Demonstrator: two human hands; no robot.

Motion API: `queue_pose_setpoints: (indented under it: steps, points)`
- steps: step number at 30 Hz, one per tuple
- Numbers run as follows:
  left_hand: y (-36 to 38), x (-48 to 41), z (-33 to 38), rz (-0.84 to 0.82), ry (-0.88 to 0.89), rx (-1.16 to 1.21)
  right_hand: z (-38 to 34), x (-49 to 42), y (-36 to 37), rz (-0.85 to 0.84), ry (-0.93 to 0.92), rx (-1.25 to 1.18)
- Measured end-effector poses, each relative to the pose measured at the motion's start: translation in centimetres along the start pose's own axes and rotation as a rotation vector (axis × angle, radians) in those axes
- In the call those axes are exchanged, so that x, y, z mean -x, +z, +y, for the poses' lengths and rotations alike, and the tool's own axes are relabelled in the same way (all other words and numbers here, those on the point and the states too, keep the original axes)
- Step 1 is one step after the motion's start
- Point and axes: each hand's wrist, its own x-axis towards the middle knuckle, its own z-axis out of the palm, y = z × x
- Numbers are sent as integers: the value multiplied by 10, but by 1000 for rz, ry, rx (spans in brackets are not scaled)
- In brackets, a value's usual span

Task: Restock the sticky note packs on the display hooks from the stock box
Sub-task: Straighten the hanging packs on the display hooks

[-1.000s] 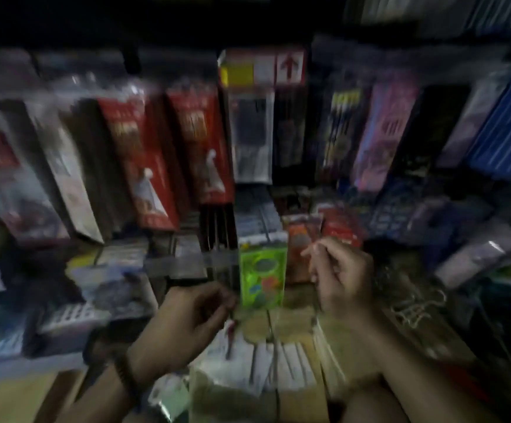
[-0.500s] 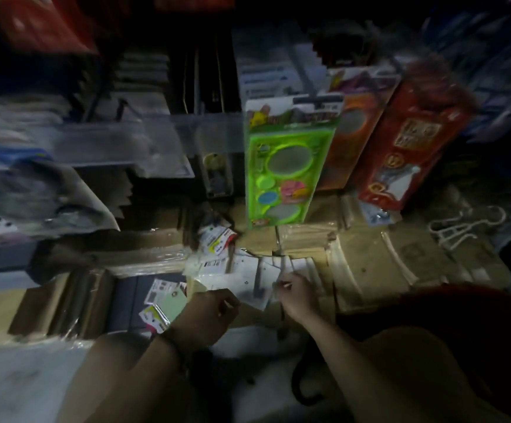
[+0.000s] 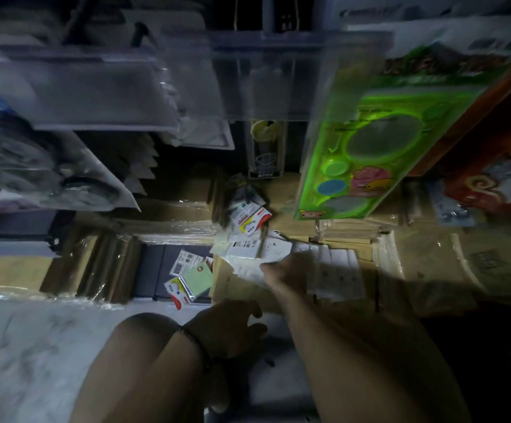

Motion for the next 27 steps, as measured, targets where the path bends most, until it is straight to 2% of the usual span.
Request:
queue_pose_setpoints:
  steps: [4, 11, 15, 20, 23, 27]
  points:
    - [0, 0, -2, -12, -7, 10, -5, -2, 10, -24, 108, -112]
    - [-8, 4, 4, 52, 32, 66, -4, -1, -18, 20, 96, -272]
    - [-17, 7, 7, 192, 36, 179, 0, 12, -48, 8, 106, -505]
    - [-11, 17, 14, 524, 39, 373, 7, 67, -103, -149, 97, -678]
    - [-4, 35, 39, 534, 129, 638, 16, 114, -128, -146, -52, -712]
    - [-1, 71, 78, 395, 220, 1001, 26, 171, -150, -11, -381, -634]
